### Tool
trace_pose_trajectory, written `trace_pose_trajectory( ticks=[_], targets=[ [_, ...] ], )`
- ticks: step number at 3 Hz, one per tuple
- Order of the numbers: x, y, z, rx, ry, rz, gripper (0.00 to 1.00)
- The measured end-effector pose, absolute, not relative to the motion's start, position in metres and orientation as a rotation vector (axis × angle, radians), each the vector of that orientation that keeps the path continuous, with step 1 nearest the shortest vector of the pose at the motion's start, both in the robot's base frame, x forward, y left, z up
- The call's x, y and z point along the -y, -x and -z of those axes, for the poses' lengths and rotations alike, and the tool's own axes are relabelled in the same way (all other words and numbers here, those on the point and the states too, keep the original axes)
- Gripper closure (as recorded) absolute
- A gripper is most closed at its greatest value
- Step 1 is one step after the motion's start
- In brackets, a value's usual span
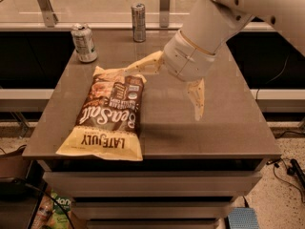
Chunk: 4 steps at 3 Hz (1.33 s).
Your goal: Move brown chip bag near redbull can
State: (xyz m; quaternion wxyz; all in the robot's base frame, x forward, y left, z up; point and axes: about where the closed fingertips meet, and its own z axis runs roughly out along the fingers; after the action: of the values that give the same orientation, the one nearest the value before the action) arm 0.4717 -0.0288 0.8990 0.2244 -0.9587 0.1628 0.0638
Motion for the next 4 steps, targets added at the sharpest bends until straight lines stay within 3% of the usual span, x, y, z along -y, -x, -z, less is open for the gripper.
trace_pose_trajectory(
  ticks=[4],
  targets=[
    [-0.049, -0.514, -0.878, -0.258, 2.637, 0.005, 0.0]
  ],
)
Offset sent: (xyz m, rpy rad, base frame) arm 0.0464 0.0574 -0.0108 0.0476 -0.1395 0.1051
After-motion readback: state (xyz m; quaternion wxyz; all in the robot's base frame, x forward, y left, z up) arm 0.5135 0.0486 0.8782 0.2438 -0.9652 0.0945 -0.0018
